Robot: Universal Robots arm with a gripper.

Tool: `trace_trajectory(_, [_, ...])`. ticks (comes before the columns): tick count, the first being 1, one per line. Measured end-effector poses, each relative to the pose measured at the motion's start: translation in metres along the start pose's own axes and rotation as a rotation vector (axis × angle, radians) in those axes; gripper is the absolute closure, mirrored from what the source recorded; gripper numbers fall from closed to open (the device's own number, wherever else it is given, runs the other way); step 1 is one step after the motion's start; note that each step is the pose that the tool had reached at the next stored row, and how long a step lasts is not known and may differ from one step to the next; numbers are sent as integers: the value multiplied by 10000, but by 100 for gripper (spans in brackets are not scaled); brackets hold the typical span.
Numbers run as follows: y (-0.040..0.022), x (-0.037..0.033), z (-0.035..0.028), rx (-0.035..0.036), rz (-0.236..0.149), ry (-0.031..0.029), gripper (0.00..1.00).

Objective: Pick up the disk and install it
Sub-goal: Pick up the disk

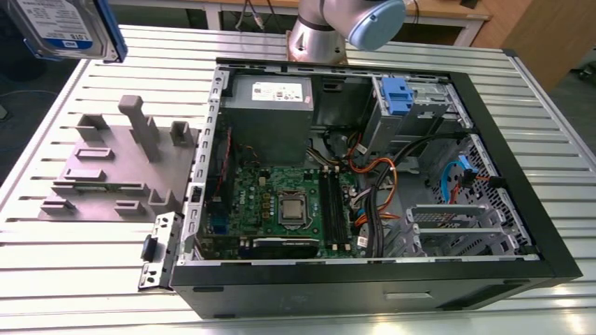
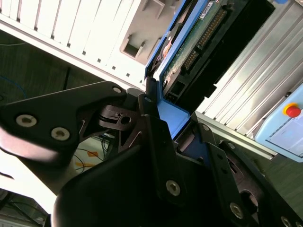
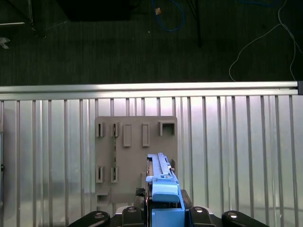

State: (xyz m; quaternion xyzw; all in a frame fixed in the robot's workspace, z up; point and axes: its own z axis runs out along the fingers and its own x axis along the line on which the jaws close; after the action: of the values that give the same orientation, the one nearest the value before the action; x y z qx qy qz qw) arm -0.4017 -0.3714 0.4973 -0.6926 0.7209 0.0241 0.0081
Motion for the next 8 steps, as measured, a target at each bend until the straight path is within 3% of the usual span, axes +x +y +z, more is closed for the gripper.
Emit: trace_trajectory(8, [-30,-1,-1,0,0,0,63])
